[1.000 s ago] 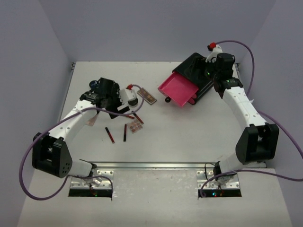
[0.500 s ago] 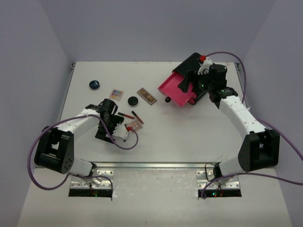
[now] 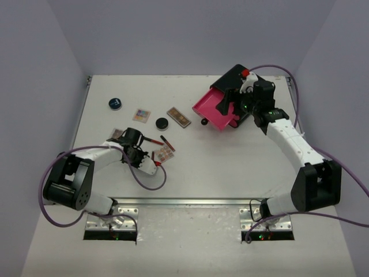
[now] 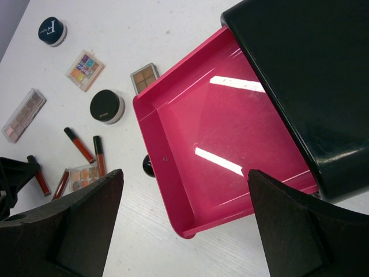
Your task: Organize the makeup
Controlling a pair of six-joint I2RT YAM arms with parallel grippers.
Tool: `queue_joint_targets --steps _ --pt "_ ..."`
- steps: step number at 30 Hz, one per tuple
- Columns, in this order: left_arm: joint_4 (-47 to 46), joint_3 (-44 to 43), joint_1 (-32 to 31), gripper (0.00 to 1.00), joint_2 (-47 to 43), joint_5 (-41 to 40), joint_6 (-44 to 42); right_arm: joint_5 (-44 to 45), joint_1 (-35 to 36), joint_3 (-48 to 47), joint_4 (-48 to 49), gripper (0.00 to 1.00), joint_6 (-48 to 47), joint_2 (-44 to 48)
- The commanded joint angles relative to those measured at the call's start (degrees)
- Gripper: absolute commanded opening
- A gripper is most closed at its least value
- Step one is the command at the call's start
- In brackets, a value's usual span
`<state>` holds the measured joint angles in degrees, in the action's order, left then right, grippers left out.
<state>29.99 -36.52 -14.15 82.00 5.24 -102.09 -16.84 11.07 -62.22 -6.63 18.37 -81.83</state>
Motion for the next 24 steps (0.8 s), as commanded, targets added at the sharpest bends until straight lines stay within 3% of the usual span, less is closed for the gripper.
queue_joint_targets --steps 1,2,6,10,13,20,24 --pt "-1.64 3.36 0.53 0.05 0.68 0.83 -2.22 1.60 0.27 0.31 0.88 0.89 -0.47 2.46" --pt "-1.38 4.15 0.53 0.00 0.27 0.69 -2.54 1.95 0.27 0.24 0.91 0.89 -0.55 2.57" --pt "0.19 5.27 0.53 0.00 -1.18 1.66 -2.25 3.03 0.22 0.21 0.74 0.89 -0.62 2.77" --pt "0.23 2.54 0.53 0.00 -0.35 2.14 6.07 3.48 0.26 0.25 0.49 0.89 -0.27 2.74" --pt "1.96 -4.07 1.26 0.00 1.65 2.00 16.46 3.31 0.27 0.17 0.12 0.89 0.14 2.90" --pt "12.60 -25.85 1.84 0.00 -0.88 14.30 38.83 2.19 0.27 -0.66 -0.26 0.93 1.10 2.18" --pt "10.22 -40.49 0.48 0.00 0.76 19.73 52.90 2.65 0.25 -1.32 -0.22 0.93 1.95 2.15"
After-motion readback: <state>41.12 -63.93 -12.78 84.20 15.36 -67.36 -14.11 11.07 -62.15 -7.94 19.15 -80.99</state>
